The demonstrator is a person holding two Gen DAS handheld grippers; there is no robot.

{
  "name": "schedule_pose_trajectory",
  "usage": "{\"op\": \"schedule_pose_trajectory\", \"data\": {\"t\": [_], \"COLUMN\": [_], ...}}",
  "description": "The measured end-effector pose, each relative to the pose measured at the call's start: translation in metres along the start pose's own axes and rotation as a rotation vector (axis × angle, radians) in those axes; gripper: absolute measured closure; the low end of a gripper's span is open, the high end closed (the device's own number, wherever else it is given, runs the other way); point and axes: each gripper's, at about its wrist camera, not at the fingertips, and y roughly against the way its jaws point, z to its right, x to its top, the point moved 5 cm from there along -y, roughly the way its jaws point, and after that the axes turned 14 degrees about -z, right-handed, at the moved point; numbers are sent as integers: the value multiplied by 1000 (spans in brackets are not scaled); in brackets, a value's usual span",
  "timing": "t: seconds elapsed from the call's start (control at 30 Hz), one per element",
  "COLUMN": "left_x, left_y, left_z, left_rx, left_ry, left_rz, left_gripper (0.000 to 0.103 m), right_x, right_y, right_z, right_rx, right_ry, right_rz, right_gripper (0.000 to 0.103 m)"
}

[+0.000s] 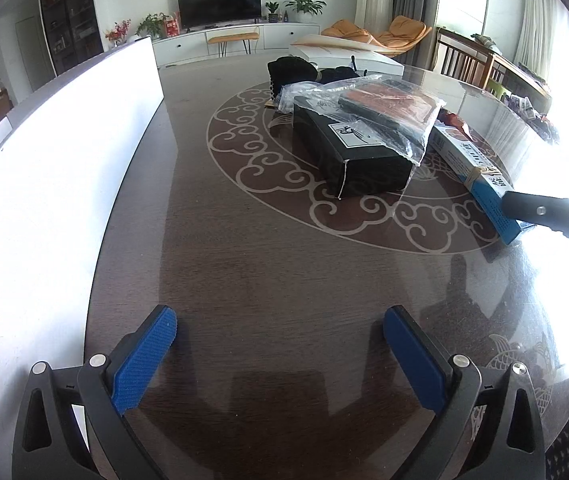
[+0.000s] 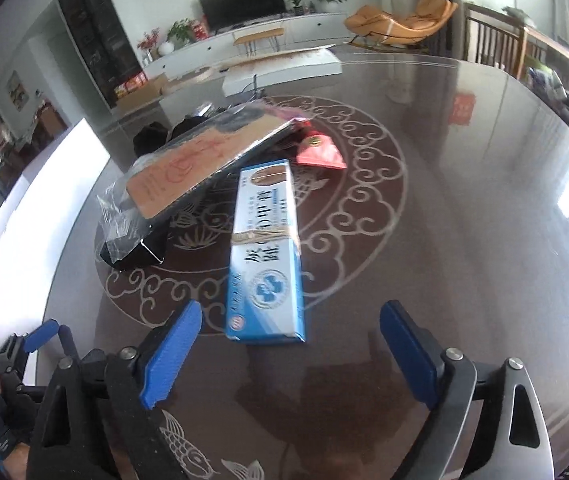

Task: Organize objects
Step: 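Grasp the blue-and-white ointment box with the right tool, then lower the ointment box onto the table and open the right tool, then grasp the bagged orange phone case with the left tool and lift it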

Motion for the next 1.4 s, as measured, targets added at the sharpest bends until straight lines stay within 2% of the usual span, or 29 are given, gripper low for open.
{"op": "schedule_pose_trajectory", "data": {"t": [0.1, 0.13, 0.17, 0.2, 0.23, 0.3, 0.5, 0.63, 0.7, 0.73, 0.77, 0.83, 0.9, 0.97, 1.03, 1.1, 1.2, 1.3, 1.4], "left_x": [0, 0, 0, 0, 0, 0, 0, 0, 2, 5, 12, 38, 71, 105, 134, 157, 178, 187, 189], "left_y": [0, 0, 0, 0, 0, 0, 0, 0, -1, -1, 4, 23, 37, 40, 37, 24, -1, -22, -42], "left_z": [0, 0, 0, 0, 0, 0, 0, 0, 2, 5, 12, 28, 49, 75, 96, 112, 127, 133, 136], "left_rx": [0, 0, 0, 1, 0, 0, 0, 1, -2, -24, -63, -111, -101, -71, -39, -27, -40, 20, 38], "left_ry": [0, 0, 0, 0, 1, 0, 1, 0, -4, -16, -36, -92, -195, -328, -437, -511, -568, -585, -576], "left_rz": [0, 0, 0, 0, 0, 0, 0, -1, -26, -56, -70, -36, -18, -33, -11, -41, -126, -141, -178], "left_gripper": [0, 0, 0, 0, 0, 0, 0, 0, 0, 0, 0, 0, 0, 0, 0, 0, 0, 0, 0], "right_x": [8, 10, 10, 10, 9, 3, -35, -52, -54, -54, -53, -53, -50, -52, -52, -52, -52, -52, -52], "right_y": [-22, -25, -24, -22, -20, -15, 4, 12, 14, 13, 11, 11, 8, 8, 7, 7, 7, 7, 7], "right_z": [-18, -20, -21, -18, -13, -1, 58, 74, 76, 76, 77, 78, 78, 76, 76, 76, 76, 76, 75], "right_rx": [-11, -29, -43, -64, -49, -6, -117, -177, -192, -194, -183, -172, -176, -181, -177, -177, -177, -175, -174], "right_ry": [60, 66, 70, 63, 46, 6, -85, -100, -102, -102, -101, -105, -103, -94, -93, -93, -93, -92, -88], "right_rz": [-40, -22, 0, 17, 23, 34, 79, 120, 126, 121, 114, 110, 103, 98, 98, 98, 98, 97, 95], "right_gripper": [12, 18, 40, 51, 60, 61, 61, 60, 52, 41, 32, 25, 21, 18, 17, 17, 17, 16, 15]}}
